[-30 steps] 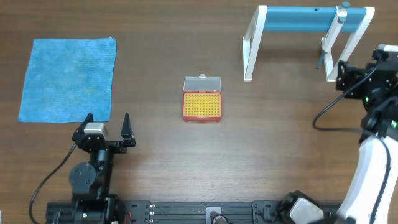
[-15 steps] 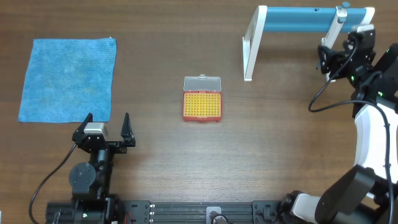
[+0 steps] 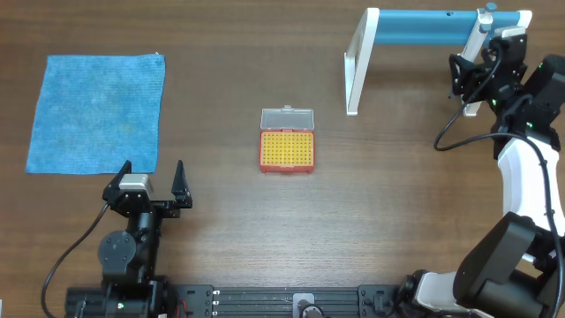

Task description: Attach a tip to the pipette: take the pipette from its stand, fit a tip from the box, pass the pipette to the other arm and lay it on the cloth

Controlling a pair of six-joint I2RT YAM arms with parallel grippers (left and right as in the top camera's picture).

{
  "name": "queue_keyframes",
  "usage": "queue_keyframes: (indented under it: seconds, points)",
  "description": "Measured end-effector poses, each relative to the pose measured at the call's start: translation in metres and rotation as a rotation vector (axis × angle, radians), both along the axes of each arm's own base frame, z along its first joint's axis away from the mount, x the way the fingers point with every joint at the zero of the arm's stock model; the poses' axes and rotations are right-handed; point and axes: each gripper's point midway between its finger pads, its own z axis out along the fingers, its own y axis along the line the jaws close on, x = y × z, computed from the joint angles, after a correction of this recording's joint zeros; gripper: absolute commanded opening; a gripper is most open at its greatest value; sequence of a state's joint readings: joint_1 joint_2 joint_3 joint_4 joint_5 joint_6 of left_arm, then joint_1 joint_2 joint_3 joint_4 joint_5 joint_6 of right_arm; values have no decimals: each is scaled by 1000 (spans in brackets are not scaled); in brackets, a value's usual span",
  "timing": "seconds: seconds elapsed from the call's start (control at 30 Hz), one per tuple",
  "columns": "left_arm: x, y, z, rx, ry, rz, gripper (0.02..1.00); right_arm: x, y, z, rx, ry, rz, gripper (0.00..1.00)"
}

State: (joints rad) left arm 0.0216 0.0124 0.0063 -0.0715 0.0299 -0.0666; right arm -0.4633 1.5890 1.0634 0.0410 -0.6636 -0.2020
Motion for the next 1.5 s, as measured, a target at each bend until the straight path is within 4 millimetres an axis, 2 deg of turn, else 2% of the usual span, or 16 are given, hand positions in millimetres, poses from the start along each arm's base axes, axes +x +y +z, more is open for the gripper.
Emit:
queue_keyframes:
  seconds: [0.17,0.37,0.67,0.9,0.93,1.4,1.5]
  points:
    - [0,0,0,0,0,0,998,5,-1,-8,11,6,-2,606]
    - [0,0,0,0,0,0,996,9,-5,-7,10,-5,-25,592]
    - [0,0,0,0,0,0,996,15,0,-9,-1,-3,-37,522]
    - [0,0,0,0,0,0,993,16,-3,-11,-6,3,-59,367]
    - [0,0,0,0,0,0,996,16,-3,-11,-8,2,-59,318]
    - [0,0,0,0,0,0,996,16,-4,-11,-5,2,-64,93]
    - [0,0,0,0,0,0,996,16,-4,-11,-5,2,-63,82]
